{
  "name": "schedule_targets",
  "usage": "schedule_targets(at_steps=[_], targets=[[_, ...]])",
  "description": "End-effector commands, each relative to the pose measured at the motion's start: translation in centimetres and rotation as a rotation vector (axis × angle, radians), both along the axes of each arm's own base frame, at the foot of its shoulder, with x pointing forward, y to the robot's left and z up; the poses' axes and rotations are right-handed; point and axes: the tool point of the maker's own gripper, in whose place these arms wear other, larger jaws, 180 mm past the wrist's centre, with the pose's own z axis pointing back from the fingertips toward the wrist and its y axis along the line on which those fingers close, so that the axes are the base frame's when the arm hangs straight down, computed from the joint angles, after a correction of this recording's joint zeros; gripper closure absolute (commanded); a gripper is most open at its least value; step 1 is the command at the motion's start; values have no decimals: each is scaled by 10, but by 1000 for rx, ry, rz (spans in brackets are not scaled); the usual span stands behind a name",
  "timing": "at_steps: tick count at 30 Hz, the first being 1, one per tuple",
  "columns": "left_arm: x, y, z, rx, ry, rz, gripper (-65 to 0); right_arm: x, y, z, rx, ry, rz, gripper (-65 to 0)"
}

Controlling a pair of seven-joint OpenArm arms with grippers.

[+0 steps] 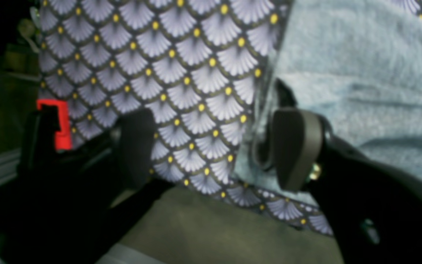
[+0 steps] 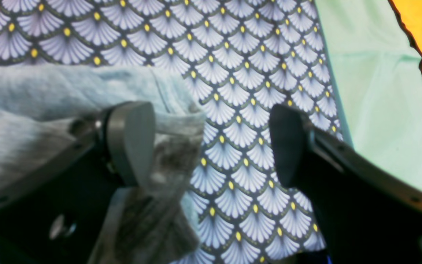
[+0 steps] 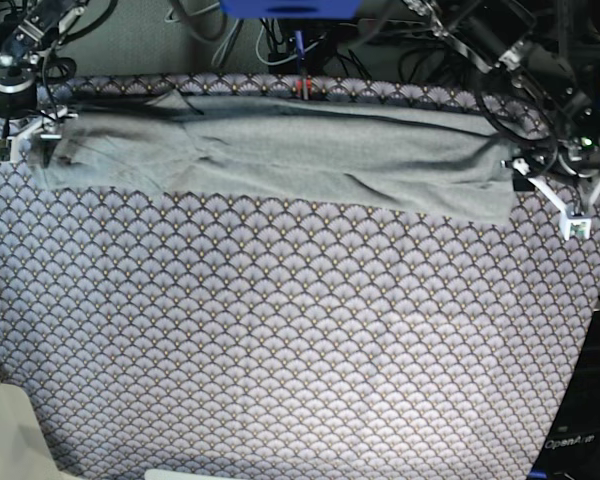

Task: Fold the T-shirt properly
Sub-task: 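Grasp the strip end with the left gripper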

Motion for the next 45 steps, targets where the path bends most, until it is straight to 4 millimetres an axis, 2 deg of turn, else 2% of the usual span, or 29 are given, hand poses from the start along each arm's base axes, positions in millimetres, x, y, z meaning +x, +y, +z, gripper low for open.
schedule_targets(at_steps=[1, 14, 24, 36, 43, 45], targets=[[6, 4, 10, 1, -29, -1, -485, 5, -5, 13, -23, -46, 6, -488], [12, -9, 11, -80, -43, -32, -484, 5, -3, 12, -20, -45, 10, -489], [11, -21, -23, -185, 29, -29, -483, 6, -3, 13, -20, -48, 11, -489], [30, -25, -17, -183, -78, -49, -484, 7, -3, 14, -21, -51, 11, -489], [21, -35, -49, -268, -1, -43, -482, 8, -3, 14, -21, -54, 12, -489], [24, -35, -50, -272, -15, -43, -482, 8, -3, 14, -21, -56, 12, -489]])
